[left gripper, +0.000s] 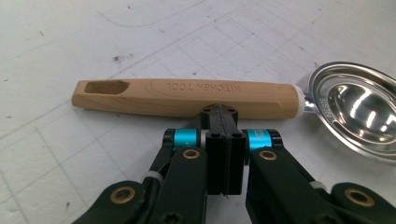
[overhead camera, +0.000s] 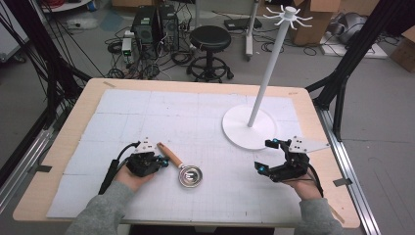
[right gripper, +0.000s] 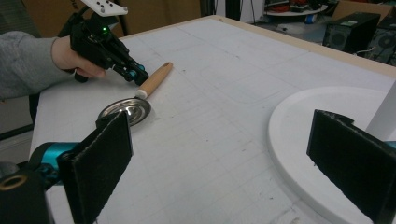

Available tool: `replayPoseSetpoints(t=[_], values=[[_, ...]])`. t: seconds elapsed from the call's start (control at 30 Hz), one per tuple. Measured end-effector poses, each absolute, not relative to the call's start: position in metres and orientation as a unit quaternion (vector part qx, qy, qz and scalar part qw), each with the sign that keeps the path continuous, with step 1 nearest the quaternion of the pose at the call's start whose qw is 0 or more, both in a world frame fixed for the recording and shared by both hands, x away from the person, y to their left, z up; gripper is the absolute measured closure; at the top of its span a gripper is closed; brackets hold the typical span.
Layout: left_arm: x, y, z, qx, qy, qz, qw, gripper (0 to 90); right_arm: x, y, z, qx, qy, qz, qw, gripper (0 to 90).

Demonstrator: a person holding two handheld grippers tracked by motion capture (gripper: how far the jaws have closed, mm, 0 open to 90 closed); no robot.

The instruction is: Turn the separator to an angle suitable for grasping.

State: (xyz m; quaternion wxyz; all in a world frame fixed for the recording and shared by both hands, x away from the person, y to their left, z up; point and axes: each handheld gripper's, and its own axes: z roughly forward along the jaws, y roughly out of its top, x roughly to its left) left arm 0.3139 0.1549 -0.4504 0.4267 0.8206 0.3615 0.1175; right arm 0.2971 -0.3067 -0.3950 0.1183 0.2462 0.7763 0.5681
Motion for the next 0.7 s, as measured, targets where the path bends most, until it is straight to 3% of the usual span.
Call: replayPoseSetpoints(t=[0.7], values=[[0.327, 0.115, -0.432, 0.831, 0.318, 0.114, 0.442, 89.7, 0.298, -0.307, -0.395, 0.249, 0.777, 0.567, 0.118, 6.0]])
